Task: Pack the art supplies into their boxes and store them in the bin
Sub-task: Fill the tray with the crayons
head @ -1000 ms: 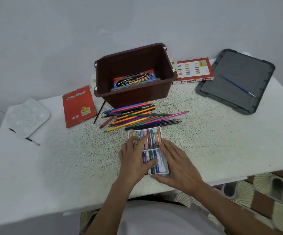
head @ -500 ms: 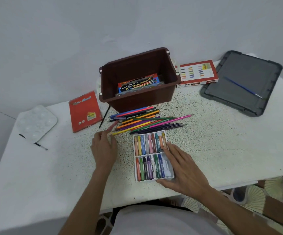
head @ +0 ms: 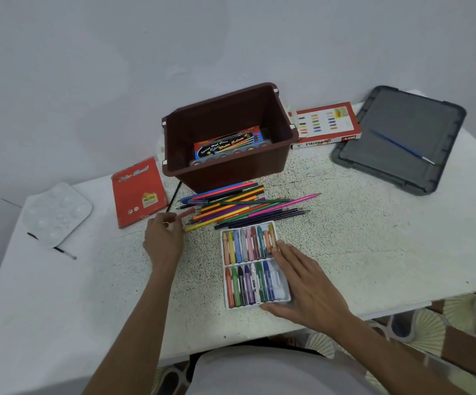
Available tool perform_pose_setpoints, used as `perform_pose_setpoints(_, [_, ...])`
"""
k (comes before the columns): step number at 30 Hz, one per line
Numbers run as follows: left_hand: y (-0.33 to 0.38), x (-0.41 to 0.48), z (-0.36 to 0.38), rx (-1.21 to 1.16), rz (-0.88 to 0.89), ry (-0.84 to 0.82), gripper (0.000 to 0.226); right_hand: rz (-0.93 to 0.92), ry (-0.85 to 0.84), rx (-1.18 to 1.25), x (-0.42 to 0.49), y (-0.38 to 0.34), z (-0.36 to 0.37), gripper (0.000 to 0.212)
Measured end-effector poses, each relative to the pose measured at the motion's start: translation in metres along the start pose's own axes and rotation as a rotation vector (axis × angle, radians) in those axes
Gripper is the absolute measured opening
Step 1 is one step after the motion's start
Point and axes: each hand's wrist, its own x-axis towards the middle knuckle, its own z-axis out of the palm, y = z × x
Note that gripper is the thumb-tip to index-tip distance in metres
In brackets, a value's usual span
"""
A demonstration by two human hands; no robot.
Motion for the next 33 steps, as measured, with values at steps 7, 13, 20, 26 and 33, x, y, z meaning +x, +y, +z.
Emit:
perform_pose_setpoints(7, [0.034,-0.041,-0.016,-0.478,0.023,0.007,0.015,0.025,-0.048,-0.011,0.000,-0.002,-0.002,0.108])
perform_pose_setpoints(13, [0.052,-0.085,-0.015,-0.615,0.112,-0.261,0.022,0.032,-0.087,0.014,0.000,-0.003,-0.005,0.110])
perform_pose_setpoints(20, [0.056,-0.124,-0.005,-0.456,0.201,-0.536,0.022,0.025,-0.138,0.127,0.006,0.003,-0.009,0.124])
perform_pose_setpoints(26, [0.055,-0.140,0.005,-0.345,0.255,-0.663,0.023,-0.100,-0.099,0.079,0.010,0.016,-0.021,0.117])
perform_pose_setpoints(33, [0.044,-0.144,0.022,-0.078,0.463,-0.502,0.023,-0.095,-0.084,0.043,0.011,0.013,-0.020,0.118])
